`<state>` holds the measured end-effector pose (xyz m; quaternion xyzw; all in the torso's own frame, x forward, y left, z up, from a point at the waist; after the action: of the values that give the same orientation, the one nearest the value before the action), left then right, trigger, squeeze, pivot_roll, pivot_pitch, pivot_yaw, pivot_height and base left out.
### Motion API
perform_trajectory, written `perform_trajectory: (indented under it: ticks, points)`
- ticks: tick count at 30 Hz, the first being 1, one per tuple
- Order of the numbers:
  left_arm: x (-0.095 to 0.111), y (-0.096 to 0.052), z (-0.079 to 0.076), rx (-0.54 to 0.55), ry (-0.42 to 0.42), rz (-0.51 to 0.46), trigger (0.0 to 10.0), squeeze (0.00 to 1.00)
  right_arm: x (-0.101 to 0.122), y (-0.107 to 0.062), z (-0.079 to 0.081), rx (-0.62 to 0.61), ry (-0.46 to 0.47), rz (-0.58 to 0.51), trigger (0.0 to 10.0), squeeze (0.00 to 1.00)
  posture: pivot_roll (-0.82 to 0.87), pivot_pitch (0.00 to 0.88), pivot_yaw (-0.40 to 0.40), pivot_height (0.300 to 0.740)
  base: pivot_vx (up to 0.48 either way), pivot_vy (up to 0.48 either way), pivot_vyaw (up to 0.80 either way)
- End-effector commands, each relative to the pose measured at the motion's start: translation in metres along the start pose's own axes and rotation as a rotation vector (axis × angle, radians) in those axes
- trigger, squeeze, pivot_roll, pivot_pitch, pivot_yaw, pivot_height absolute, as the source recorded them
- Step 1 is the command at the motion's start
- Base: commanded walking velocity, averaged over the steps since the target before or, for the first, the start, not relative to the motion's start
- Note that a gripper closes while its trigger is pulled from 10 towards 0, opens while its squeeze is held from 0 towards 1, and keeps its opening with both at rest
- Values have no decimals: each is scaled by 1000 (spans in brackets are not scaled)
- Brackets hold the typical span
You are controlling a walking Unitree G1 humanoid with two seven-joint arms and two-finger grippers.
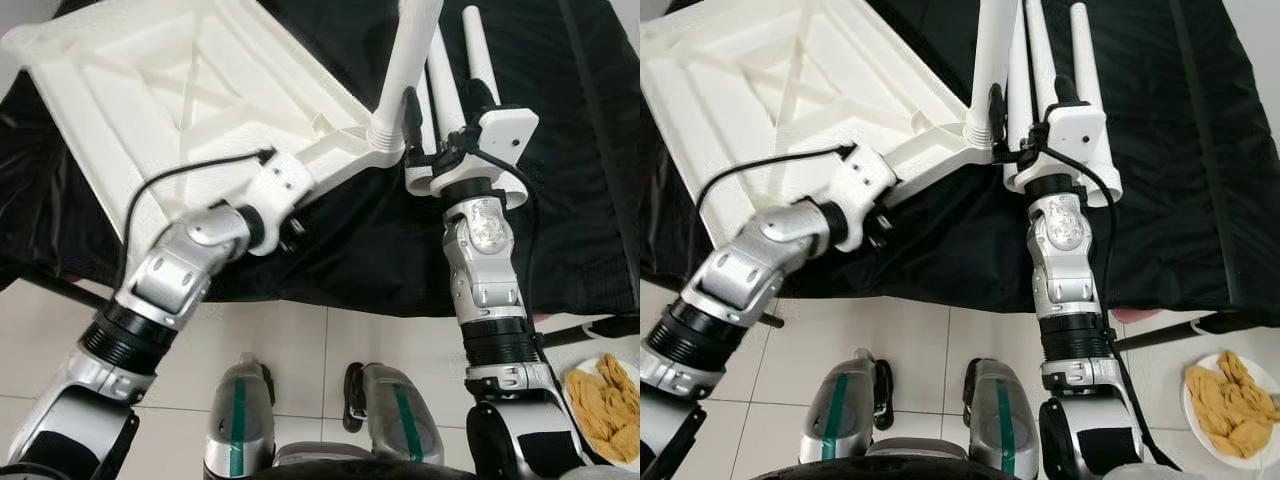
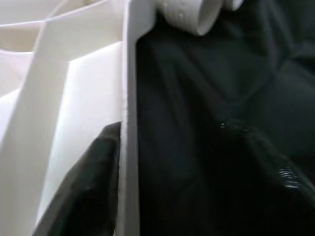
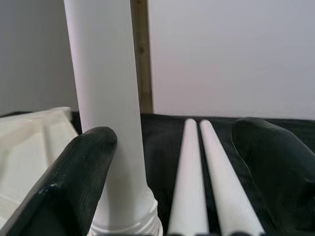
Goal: Building children table
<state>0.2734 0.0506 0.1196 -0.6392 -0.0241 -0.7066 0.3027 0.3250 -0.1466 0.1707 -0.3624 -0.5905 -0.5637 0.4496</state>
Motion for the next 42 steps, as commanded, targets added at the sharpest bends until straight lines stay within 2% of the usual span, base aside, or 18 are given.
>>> perform_trajectory:
  ticks: [1, 2, 3, 16, 19, 20, 22, 23, 27, 28, 29, 31, 35, 40, 42]
  points:
    - [11, 0, -30, -287, 26, -63, 10000, 1000, -8, 1, -8, -48, -4, 49, 10000, 0, 56, 41, 37, 740, 0, 0, 0]
    - [11, 0, -30, -287, 26, -63, 10000, 1000, -8, 1, -8, -48, -4, 49, 10000, 0, 56, 41, 37, 740, 0, 0, 0]
    - [12, 0, -30, -287, 29, -61, 10000, 0, -8, 1, -8, -47, -4, 50, 10000, 0, 57, 41, 36, 740, 0, 0, 0]
    - [12, -1, -27, -271, 43, -46, 10000, 0, -8, 3, -9, -45, -9, 47, 10000, 0, 57, 39, 34, 740, 0, 0, 0]
    - [12, -1, -21, -227, 70, -36, 10000, 0, -8, 3, -9, -46, -9, 47, 10000, 0, 55, 43, 35, 740, 0, 0, 0]
    - [15, 0, -12, -165, 87, -33, 10000, 0, -8, 2, -9, -48, -10, 49, 10000, 0, 55, 44, 35, 740, 0, 0, 0]
    - [16, 0, -8, -136, 93, -31, 10000, 0, -8, 2, -9, -49, -10, 49, 10000, 0, 55, 44, 35, 740, 0, 0, 0]
    - [19, 0, -1, -90, 84, -35, 10000, 0, -8, 2, -9, -50, -9, 50, 10000, 0, 54, 46, 35, 740, 0, 0, 0]
    - [22, -1, 4, -55, 80, -40, 10000, 0, -9, 2, -9, -51, -9, 50, 10000, 0, 53, 46, 36, 740, 0, 0, 0]
    - [27, -2, 13, 3, 90, -49, 10000, 0, -9, 2, -9, -51, -9, 52, 10000, 0, 58, 49, 31, 740, 0, 0, 0]
    - [27, -2, 13, 3, 90, -49, 10000, 0, -9, 2, -9, -51, -9, 52, 10000, 0, 58, 49, 31, 740, 0, 0, 0]
    - [35, -6, 23, 88, 127, -60, 10000, 0, -9, 2, -8, -46, -8, 54, 10000, 0, 63, 52, 28, 740, 0, 0, 0]
    - [42, -9, 24, 110, 159, -72, 10000, 0, -10, 2, -7, -41, -7, 55, 10000, 0, 67, 56, 24, 740, 0, 0, 0]
    - [47, -10, 21, 95, 137, -94, 10000, 0, -10, 3, -7, -38, -6, 57, 10000, 0, 68, 57, 23, 740, 0, 0, 0]
    - [47, -11, 17, 69, 170, -86, 10000, 0, -10, 3, -6, -35, -5, 58, 10000, 0, 70, 58, 20, 740, 0, 0, 0]
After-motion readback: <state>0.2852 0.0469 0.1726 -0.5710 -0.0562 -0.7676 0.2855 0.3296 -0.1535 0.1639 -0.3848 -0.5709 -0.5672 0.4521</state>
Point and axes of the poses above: a point about 5 cm out from each wrist's last joint towards the gripper, its own y axis pointing out of the wrist towards the gripper, its own x axis along the axis of the wrist's last joint, z = x × y, the point moved 2 cm from there along y, pointing out of the wrist towards the gripper, and after that the axes turned 6 degrees about y, right-handed, at the moved point
